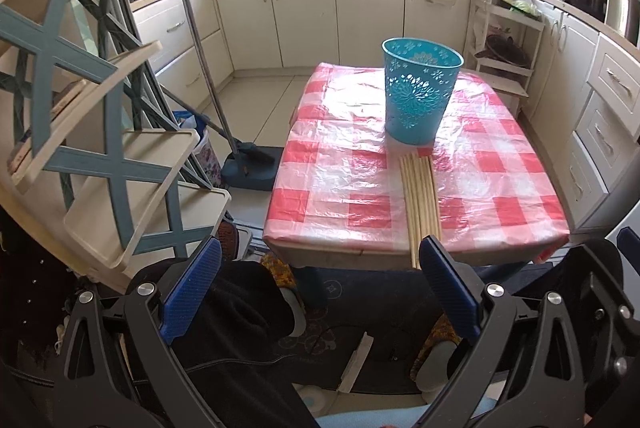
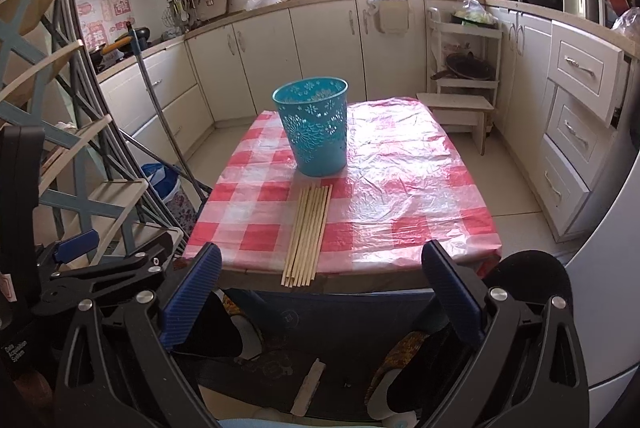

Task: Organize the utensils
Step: 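Move both tools toward the chopsticks beside the teal basket, then lower the left tool onto the chopsticks and grasp one chopstick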

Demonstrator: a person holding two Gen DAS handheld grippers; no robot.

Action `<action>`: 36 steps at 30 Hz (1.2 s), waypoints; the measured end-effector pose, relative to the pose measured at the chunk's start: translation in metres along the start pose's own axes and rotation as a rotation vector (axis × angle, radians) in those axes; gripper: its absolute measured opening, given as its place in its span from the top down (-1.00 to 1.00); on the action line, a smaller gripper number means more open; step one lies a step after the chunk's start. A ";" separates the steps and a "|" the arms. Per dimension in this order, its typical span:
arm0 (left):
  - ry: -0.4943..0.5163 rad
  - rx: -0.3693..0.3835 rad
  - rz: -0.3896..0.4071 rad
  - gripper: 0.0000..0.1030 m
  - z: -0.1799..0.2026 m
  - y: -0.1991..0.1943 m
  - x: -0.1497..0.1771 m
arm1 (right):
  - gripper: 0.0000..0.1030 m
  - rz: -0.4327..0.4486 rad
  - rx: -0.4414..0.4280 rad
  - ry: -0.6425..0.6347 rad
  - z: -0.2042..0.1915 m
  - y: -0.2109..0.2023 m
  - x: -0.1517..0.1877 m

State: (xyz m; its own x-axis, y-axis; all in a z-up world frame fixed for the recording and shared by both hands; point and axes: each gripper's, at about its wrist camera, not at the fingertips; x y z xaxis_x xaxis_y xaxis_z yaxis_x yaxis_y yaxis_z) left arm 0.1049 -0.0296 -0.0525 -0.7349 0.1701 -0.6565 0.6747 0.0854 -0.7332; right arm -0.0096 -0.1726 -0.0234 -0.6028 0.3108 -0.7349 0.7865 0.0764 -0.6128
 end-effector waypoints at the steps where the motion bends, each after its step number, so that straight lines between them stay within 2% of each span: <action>1: -0.001 0.000 -0.006 -0.85 0.001 0.005 -0.002 | -0.86 -0.009 0.009 -0.009 0.001 0.005 -0.001; 6: 0.002 -0.006 -0.028 -0.85 0.006 0.028 -0.008 | -0.86 -0.049 0.020 -0.034 0.010 0.039 -0.010; 8: -0.007 0.011 -0.032 -0.85 0.006 0.038 -0.010 | -0.86 -0.063 0.053 -0.057 0.014 0.054 -0.014; 13: -0.078 0.073 -0.075 -0.85 -0.002 0.071 -0.017 | -0.85 -0.102 0.054 -0.038 0.039 0.114 -0.035; 14: -0.081 0.067 -0.085 -0.85 -0.003 0.076 -0.017 | -0.73 -0.110 0.047 -0.035 0.043 0.128 -0.038; 15: -0.081 0.054 -0.096 -0.85 -0.005 0.083 -0.018 | -0.46 -0.128 0.043 -0.039 0.044 0.141 -0.040; 20: -0.086 0.033 -0.134 -0.85 -0.005 0.106 -0.019 | 0.14 -0.215 0.024 -0.080 0.045 0.202 -0.046; 24: -0.087 0.055 -0.152 -0.85 0.002 0.122 -0.026 | 0.32 -0.259 0.015 -0.089 0.048 0.236 -0.046; 31: -0.026 0.071 -0.180 -0.85 0.027 0.145 -0.036 | 0.36 -0.306 0.032 -0.153 0.052 0.269 -0.048; 36: 0.005 0.090 -0.203 -0.85 0.047 0.167 -0.046 | 0.52 -0.342 0.027 -0.220 0.060 0.279 -0.046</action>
State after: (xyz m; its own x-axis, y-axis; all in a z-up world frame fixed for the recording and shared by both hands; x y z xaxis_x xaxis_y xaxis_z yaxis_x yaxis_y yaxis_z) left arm 0.2484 -0.0690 -0.1528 -0.8544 0.1636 -0.4932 0.5041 0.0309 -0.8631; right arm 0.2298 -0.2225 -0.1778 -0.8455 0.0611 -0.5304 0.5339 0.1138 -0.8379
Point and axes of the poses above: each gripper's, at about its wrist camera, not at the fingertips, and y roughly the way its jaws point, z to its right, x to its underside, and after that the axes turned 7 degrees about -x, right-handed
